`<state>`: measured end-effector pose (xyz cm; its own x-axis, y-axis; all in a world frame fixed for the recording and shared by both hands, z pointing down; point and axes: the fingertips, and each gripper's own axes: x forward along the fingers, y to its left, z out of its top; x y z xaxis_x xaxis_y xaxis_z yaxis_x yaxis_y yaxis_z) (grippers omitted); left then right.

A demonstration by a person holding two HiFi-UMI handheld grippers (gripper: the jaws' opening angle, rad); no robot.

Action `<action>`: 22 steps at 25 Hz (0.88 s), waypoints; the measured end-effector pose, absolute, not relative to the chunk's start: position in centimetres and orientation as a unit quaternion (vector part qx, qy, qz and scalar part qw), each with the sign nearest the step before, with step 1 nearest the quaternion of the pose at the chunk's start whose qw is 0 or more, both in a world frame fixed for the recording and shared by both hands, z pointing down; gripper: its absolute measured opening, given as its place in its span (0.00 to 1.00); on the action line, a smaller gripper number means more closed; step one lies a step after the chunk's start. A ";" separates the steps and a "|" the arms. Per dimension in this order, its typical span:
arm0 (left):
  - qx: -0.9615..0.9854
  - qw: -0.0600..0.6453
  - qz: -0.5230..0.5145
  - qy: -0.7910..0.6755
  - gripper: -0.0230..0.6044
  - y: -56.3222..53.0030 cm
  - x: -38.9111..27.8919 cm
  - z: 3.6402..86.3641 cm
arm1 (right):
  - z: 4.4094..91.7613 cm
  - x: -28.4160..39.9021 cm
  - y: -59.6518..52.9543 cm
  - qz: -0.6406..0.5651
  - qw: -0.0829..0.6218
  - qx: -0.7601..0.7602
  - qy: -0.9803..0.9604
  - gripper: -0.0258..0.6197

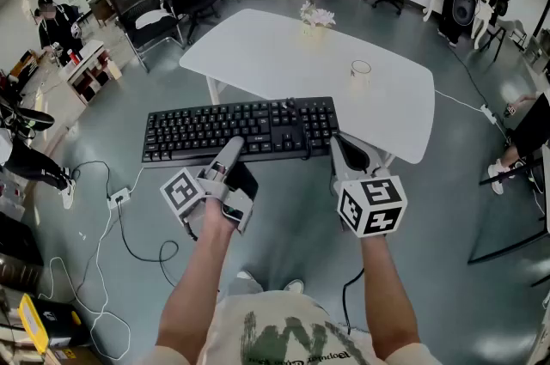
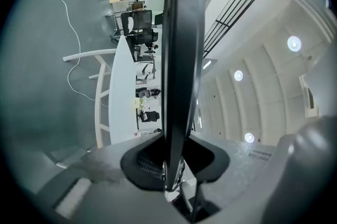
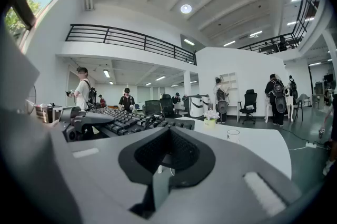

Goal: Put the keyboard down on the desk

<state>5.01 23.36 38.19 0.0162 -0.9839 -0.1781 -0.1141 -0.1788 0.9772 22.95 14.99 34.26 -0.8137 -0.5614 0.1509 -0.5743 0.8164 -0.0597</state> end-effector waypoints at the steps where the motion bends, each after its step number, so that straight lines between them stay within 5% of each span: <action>1: 0.573 0.425 -0.511 -0.480 0.18 23.3 5.0 38.3 | 34.4 22.9 15.0 0.052 0.063 0.299 -0.951 0.04; 22: 0.604 0.451 -0.492 -0.436 0.18 14.6 -3.0 40.2 | 36.1 15.3 8.4 0.060 0.069 0.350 -0.932 0.04</action>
<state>-3.01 14.55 40.15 0.1352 -0.9703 -0.2007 -0.0837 -0.2130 0.9735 15.30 8.43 36.13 -0.7454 -0.6446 0.1702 -0.6612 0.7475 -0.0646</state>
